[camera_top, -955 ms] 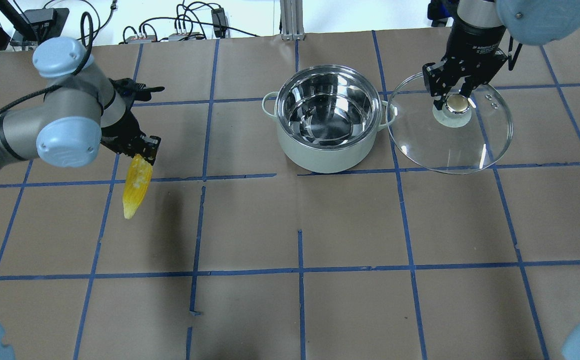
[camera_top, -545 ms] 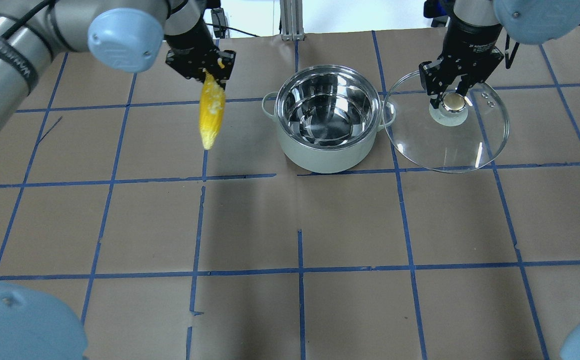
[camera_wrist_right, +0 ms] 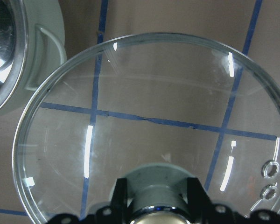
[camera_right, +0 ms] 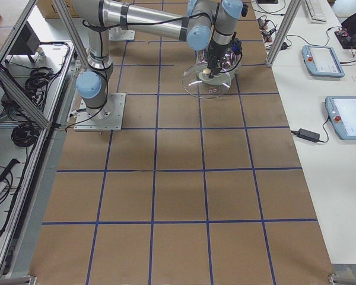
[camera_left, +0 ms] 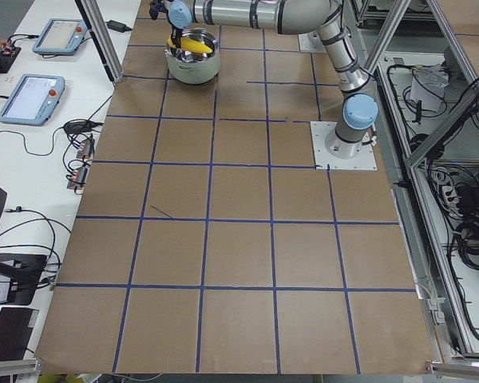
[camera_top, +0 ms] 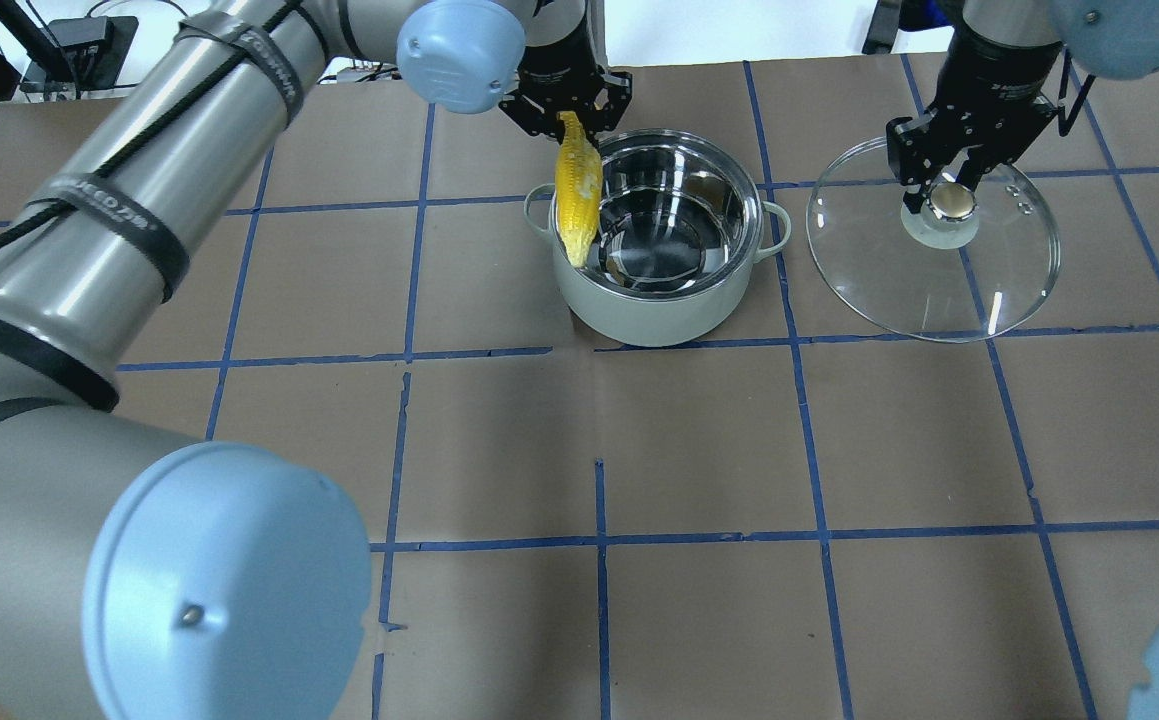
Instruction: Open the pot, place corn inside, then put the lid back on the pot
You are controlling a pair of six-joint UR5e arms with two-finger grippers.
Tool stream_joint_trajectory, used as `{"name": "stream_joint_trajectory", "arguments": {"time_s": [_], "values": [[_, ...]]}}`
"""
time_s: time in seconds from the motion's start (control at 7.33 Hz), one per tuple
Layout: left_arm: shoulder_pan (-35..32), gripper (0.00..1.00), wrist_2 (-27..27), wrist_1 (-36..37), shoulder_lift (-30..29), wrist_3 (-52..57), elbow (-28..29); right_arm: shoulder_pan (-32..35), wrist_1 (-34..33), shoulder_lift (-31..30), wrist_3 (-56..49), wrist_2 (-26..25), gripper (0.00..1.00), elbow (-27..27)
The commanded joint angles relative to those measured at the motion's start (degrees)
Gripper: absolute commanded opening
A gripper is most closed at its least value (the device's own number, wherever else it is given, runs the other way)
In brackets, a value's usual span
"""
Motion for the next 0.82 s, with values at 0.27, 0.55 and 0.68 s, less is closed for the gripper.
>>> {"name": "stream_joint_trajectory", "arguments": {"time_s": [0.27, 0.55, 0.68], "values": [[-1.0, 1.00, 0.2, 0.2, -2.8, -1.7, 2.4, -4.2, 0.2, 0.5, -3.2, 0.5, 0.21, 0.2], [-0.3, 1.00, 0.1, 0.1, -1.7, -1.3, 2.5, -4.1, 0.1, 0.4, -3.0, 0.6, 0.21, 0.0], [-0.1, 1.00, 0.2, -0.7, -1.0, -0.6, 1.4, -4.0, 0.2, 0.2, -2.9, 0.6, 0.21, -0.1]]}}
